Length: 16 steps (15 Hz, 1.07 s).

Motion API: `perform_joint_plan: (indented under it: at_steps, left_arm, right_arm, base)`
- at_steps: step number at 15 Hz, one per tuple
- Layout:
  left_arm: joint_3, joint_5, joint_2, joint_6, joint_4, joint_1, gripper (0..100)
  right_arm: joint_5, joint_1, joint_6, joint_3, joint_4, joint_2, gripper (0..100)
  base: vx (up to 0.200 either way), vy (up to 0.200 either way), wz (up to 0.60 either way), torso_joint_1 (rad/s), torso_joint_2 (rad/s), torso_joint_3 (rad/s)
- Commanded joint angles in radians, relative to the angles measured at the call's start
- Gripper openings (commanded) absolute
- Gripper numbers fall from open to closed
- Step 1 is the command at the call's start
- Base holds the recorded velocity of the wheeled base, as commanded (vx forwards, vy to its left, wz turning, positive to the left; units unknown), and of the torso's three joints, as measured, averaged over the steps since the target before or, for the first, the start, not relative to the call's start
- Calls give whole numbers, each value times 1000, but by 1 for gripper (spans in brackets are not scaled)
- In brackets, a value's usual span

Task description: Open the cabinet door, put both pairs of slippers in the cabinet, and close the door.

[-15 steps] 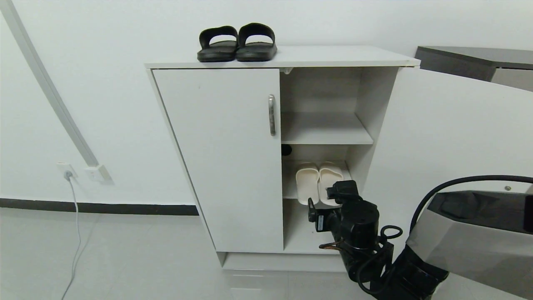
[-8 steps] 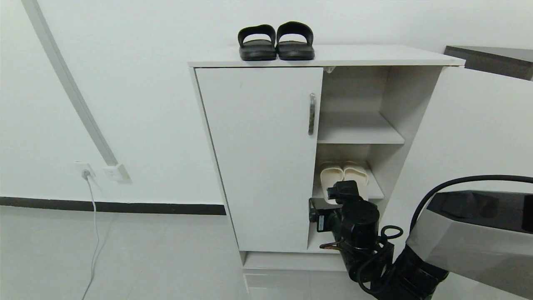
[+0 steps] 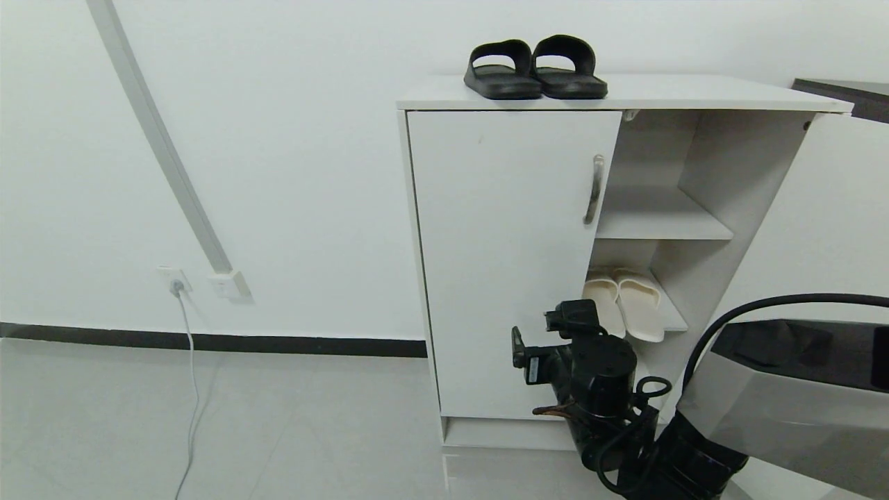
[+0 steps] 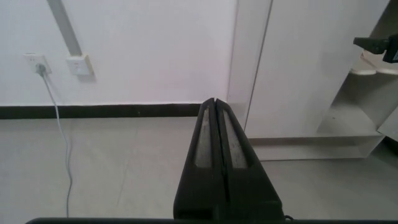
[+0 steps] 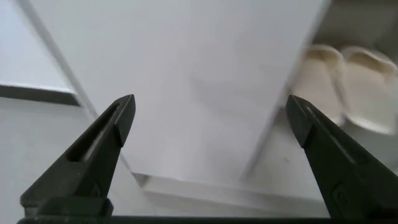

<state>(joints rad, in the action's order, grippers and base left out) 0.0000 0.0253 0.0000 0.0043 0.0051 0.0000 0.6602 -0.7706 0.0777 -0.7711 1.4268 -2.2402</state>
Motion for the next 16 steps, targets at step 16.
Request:
perform_joint_plan:
  at_steps: [16]
  left_arm:
    - [0,-1,0,0,-1,2,0]
  right_arm:
    - [-37,10,-72,38,76,-12,100]
  base:
    - [0,0,0,0,-9,-11]
